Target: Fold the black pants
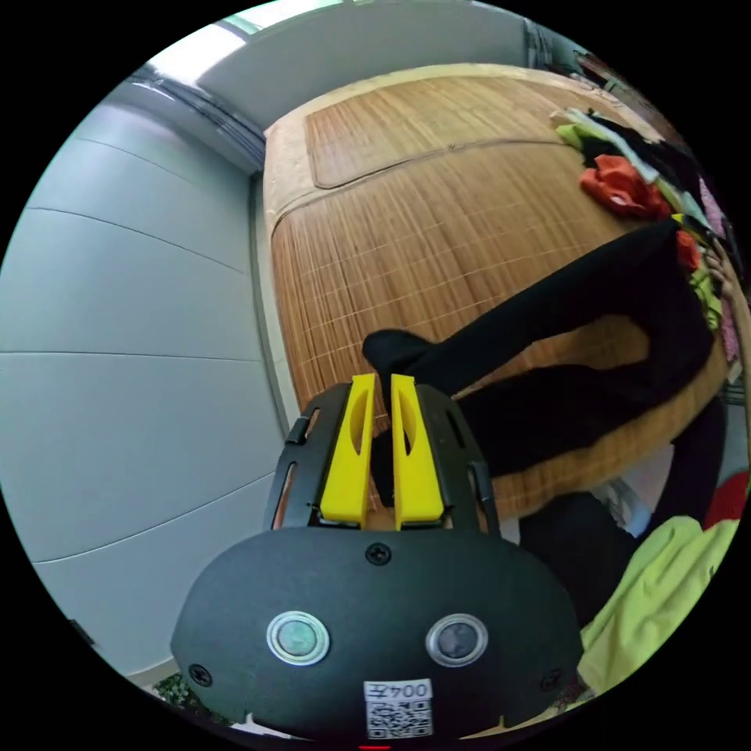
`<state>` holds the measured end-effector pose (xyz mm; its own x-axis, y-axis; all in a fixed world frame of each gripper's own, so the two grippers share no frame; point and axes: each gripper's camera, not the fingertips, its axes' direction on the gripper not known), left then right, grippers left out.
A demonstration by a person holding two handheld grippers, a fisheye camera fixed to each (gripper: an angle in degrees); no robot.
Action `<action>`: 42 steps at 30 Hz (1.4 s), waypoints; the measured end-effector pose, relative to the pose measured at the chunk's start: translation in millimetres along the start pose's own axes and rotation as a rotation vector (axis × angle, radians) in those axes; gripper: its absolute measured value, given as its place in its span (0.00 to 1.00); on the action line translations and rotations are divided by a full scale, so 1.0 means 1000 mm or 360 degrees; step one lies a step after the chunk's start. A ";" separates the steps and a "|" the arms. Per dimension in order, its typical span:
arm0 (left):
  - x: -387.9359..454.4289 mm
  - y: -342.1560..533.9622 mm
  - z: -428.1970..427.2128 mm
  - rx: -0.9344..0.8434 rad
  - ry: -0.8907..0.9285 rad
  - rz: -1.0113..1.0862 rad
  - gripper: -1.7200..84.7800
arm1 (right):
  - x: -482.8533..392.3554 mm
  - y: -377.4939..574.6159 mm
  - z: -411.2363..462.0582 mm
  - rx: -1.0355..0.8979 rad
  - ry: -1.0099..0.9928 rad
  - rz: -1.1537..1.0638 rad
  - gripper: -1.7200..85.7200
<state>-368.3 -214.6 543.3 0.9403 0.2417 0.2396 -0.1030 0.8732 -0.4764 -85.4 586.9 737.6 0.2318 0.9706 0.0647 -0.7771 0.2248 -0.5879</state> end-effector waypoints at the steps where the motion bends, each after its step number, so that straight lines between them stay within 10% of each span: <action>1: 0.007 -0.005 0.012 -0.0042 -0.0049 -0.0002 0.08 | 0.006 -0.002 0.016 -0.0059 0.0015 0.0025 0.07; 8: 0.034 0.014 0.060 0.0010 -0.0159 -0.0195 0.10 | -0.008 0.033 -0.032 0.0069 0.0006 -0.0142 0.13; 19: 0.073 0.192 0.105 0.0284 0.0402 -0.0391 0.09 | -0.038 0.263 -0.138 -0.0043 0.0868 -0.0849 0.13; 42: 0.118 0.228 0.171 -0.0021 0.0463 -0.0094 0.04 | -0.140 0.307 -0.168 -0.0480 0.1183 -0.0609 0.12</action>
<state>-335.8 85.4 607.4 0.9982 0.0573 0.0156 -0.0428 0.8762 -0.4801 -258.0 505.9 412.9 0.8455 0.5035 -0.1780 -0.4054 0.3882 -0.8276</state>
